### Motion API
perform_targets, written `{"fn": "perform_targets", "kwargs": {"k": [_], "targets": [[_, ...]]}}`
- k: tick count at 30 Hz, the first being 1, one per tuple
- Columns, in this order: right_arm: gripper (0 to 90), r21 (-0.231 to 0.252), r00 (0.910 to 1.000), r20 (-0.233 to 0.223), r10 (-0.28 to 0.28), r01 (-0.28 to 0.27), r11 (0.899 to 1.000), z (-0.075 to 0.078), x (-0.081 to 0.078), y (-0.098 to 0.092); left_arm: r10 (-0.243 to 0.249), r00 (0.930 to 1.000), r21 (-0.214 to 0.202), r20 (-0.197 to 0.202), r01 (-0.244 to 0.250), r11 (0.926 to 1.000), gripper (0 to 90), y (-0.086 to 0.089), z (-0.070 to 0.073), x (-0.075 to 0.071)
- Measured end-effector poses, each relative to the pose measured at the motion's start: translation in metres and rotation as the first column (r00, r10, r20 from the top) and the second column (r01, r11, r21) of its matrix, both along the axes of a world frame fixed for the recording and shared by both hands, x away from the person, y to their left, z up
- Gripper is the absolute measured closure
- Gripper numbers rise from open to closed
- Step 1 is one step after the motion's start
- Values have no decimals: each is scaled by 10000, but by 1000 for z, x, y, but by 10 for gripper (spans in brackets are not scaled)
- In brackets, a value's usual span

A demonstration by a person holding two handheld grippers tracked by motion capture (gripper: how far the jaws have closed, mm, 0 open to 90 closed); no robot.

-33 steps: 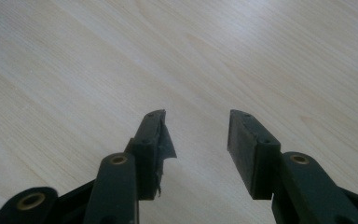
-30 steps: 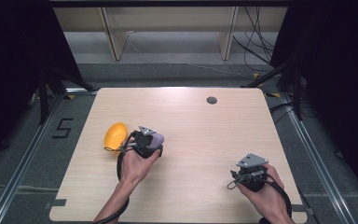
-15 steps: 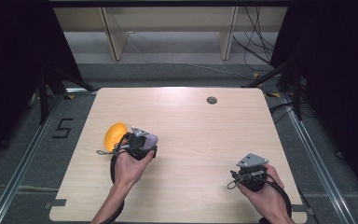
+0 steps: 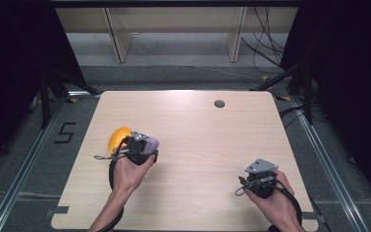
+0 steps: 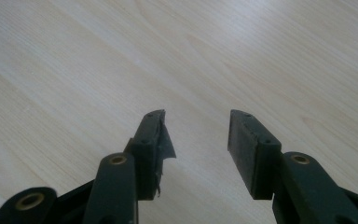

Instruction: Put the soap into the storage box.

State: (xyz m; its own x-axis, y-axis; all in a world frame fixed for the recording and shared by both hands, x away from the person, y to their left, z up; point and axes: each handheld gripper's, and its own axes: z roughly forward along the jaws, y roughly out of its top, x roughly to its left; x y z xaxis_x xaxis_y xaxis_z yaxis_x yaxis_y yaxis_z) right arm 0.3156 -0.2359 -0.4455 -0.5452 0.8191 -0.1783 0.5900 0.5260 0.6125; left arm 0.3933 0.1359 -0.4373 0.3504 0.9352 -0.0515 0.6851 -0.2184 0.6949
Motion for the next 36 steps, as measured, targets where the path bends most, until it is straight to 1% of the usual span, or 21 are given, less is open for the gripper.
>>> {"fn": "perform_targets", "kwargs": {"k": [1,2,3,4,5,7,9,11,13,18,23,25,26,28,29,30,31,32,33,35,36], "targets": [[566,-148,9996,231,167,-163,9998,-1,1,-1,-5,10000,-79,-36,5,10000,493,1,0,0],[566,-104,9994,212,273,-271,9996,-2,2,-1,-18,10000,-102,-27,18,9999,493,2,1,1],[566,-61,9991,193,379,-378,9993,-2,3,-1,24,10000,-20,-7,-24,10000,493,2,1,1],[566,2,9997,49,249,-249,9997,-1,2,0,31,10000,-15,78,-31,10000,493,3,2,1],[566,-52,9995,131,300,-299,9995,-1,3,0,31,10000,-15,78,-31,10000,493,3,2,1],[566,3,9997,60,257,-257,9997,-1,3,0,40,10000,76,50,-40,10000,493,6,4,1],[566,-28,10000,38,62,-62,10000,0,1,0,69,9999,77,83,-69,9999,493,8,5,2],[566,-41,9999,97,135,-134,9999,0,2,0,93,9999,88,102,-94,9999,493,9,6,2],[566,-27,10000,60,70,-70,10000,0,1,0,174,9998,202,136,-176,9996,493,13,8,2],[565,-74,9995,126,293,-292,9995,-1,2,0,223,9996,227,186,-227,9995,493,19,11,1],[565,-37,9998,75,210,-210,9998,-1,2,0,250,9995,178,174,-253,9995,493,27,13,1],[564,-96,9995,126,291,-290,9995,-1,3,0,317,9993,121,185,-320,9994,493,28,13,0],[564,-114,9993,136,361,-360,9993,-1,3,-1,292,9994,186,183,-296,9994,493,29,13,0],[564,-48,9999,16,157,-157,9999,-1,2,0,330,9992,178,224,-334,9993,493,30,13,0],[564,-103,9998,111,161,-160,9998,-1,2,0,335,9992,220,226,-340,9992,493,31,13,0],[564,-116,10000,78,48,-47,9999,0,1,0,331,9992,256,223,-336,9991,493,32,13,0],[564,-121,9999,104,96,-95,9999,0,1,0,375,9989,218,293,-381,9990,493,32,13,-1],[564,-166,9995,187,236,-233,9996,-1,2,0,396,9989,200,239,-401,9990,493,32,13,-1],[564,-95,9995,128,287,-286,9995,-1,3,0,401,9989,282,243,-408,9988,493,33,14,-1],[564,-94,9995,130,283,-281,9996,-1,2,0,385,9989,299,279,-393,9988,493,33,14,-1],[564,-95,9995,133,284,-283,9996,-1,3,0,445,9984,219,349,-452,9987,493,33,13,-1]]}}
